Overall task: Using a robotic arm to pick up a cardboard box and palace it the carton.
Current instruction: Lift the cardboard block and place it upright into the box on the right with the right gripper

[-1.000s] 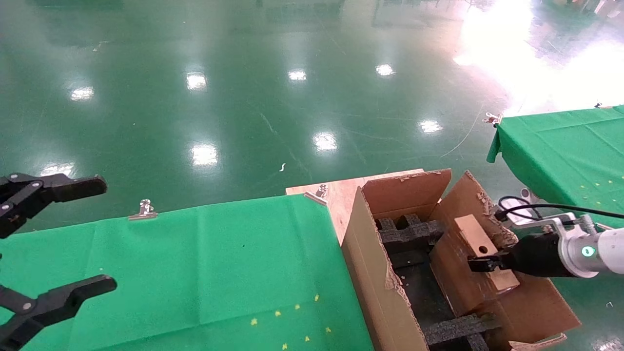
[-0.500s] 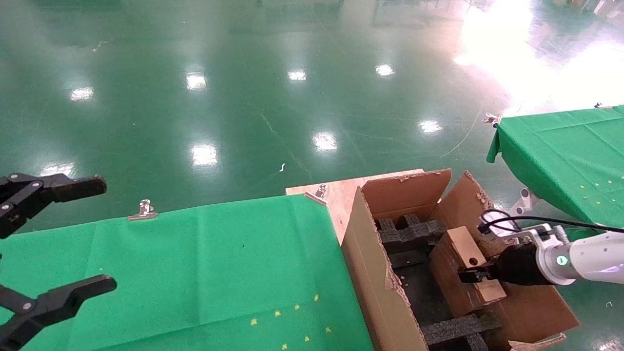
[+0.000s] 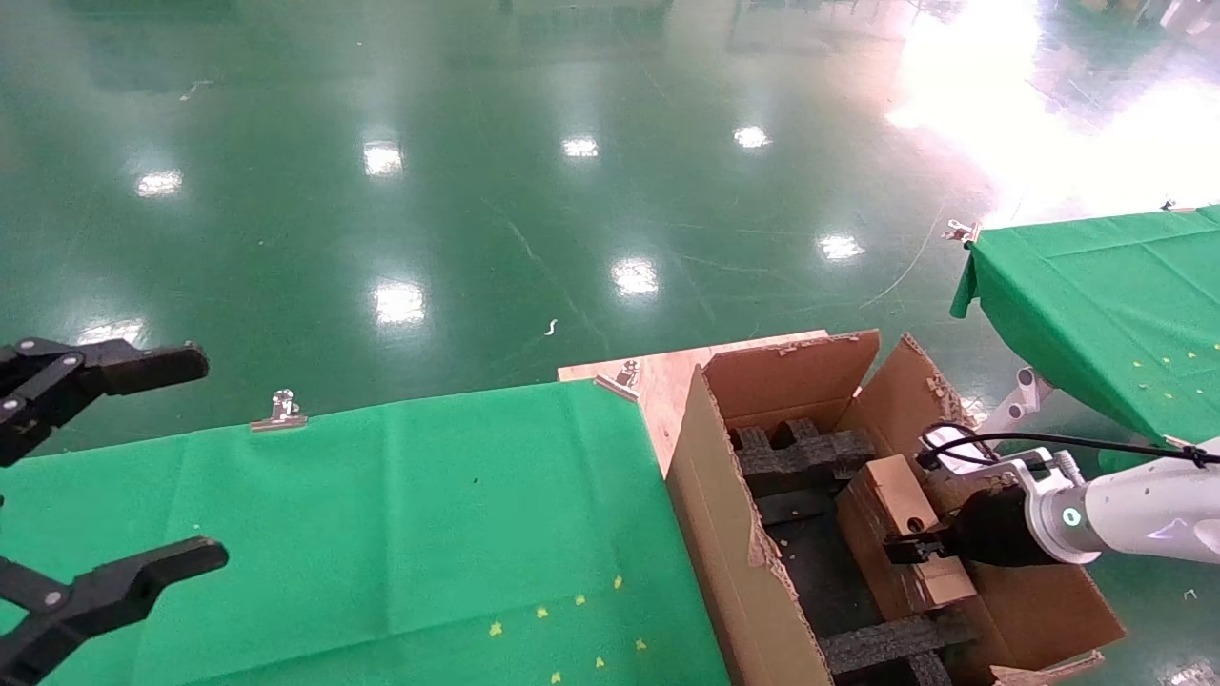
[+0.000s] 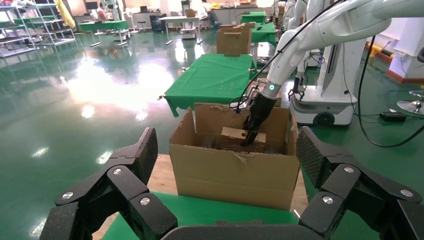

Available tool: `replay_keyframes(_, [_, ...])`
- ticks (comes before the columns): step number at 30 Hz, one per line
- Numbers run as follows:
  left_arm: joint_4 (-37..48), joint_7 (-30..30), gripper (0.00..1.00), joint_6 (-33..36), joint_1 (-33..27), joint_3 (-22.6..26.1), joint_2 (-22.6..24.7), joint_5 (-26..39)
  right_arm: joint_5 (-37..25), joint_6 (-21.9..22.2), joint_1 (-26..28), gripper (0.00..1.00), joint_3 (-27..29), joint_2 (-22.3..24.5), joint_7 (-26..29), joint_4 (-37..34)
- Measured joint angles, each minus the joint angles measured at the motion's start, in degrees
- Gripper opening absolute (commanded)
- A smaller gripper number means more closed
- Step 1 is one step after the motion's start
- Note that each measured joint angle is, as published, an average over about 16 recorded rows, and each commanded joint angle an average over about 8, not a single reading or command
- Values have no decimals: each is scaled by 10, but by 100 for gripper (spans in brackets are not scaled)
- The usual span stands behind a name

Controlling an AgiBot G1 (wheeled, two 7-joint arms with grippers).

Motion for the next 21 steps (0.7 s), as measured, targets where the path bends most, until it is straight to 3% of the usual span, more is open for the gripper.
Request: replay_keyframes(21, [0,0,100,0,0,0,0,0,-1,0,12,100,2,8,0,10])
